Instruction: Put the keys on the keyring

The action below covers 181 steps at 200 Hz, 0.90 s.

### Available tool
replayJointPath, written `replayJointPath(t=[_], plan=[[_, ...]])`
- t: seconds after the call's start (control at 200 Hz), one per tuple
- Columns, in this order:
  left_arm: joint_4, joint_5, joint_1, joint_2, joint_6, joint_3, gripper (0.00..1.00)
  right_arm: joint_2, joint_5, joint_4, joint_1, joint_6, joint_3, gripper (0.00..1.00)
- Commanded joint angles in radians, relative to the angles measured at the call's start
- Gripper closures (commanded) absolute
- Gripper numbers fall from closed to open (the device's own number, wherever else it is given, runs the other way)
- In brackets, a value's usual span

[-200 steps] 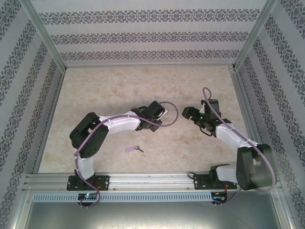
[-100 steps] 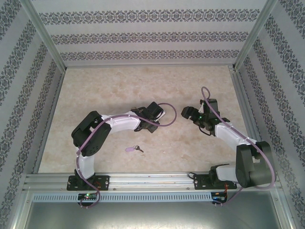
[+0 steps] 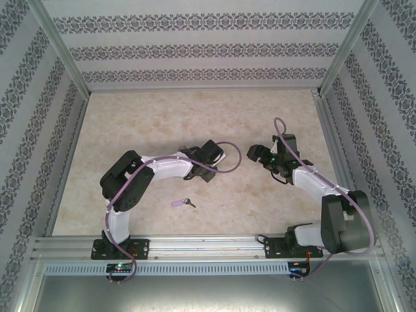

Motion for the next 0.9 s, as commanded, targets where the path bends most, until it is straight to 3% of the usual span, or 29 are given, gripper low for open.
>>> replayJointPath(t=[0.0,0.255,0.355,0.44,0.645,0.899], plan=[[0.023,-0.014,0.011,0.031,-0.001,0.021,0.71,0.01,0.011,0.021,0.01,-0.017,0.021,0.16],[0.035,-0.033,0.013,0.036,0.015,0.037,0.8,0.018,0.005,0.029,0.021,-0.02,0.019,0.16],[0.041,-0.042,0.013,0.034,0.022,0.046,0.87,0.018,-0.005,0.033,0.036,-0.03,0.023,0.15],[0.045,-0.048,0.014,0.027,0.029,0.053,1.0,0.012,0.0,0.033,0.064,-0.039,0.025,0.13],[0.028,-0.073,0.014,-0.034,0.036,0.057,1.0,-0.014,0.126,-0.058,0.156,-0.078,0.069,0.07],[0.022,-0.041,0.013,-0.124,0.163,0.05,1.0,-0.099,0.059,0.016,0.121,-0.058,0.028,0.16]])
